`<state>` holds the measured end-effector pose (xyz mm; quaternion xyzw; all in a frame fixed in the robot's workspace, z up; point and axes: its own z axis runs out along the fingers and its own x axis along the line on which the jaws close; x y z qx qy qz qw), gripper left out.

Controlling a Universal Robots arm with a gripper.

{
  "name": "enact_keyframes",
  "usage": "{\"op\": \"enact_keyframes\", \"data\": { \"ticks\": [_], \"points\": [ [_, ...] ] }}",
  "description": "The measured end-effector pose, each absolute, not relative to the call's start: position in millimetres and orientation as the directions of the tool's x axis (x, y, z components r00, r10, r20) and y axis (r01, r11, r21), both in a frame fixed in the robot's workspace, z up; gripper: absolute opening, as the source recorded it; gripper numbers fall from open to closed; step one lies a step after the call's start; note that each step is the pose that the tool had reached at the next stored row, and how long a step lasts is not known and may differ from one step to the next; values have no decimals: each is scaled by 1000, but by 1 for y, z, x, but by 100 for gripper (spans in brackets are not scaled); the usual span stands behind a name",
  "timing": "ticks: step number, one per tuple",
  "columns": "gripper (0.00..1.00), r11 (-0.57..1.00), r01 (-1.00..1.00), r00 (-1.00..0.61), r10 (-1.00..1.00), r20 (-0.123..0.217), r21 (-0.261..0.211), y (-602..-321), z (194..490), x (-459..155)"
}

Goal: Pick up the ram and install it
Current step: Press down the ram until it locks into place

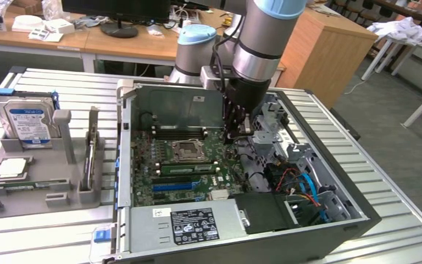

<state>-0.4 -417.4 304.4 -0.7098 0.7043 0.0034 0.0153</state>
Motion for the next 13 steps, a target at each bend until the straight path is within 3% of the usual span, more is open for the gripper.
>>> {"op": "enact_keyframes", "data": {
  "ticks": [7,13],
  "points": [
    [11,-7,-999,6,-1000,-23,34,-417,305,2],
    [11,-7,-999,6,-1000,-23,36,-417,304,2]
  ]
}}
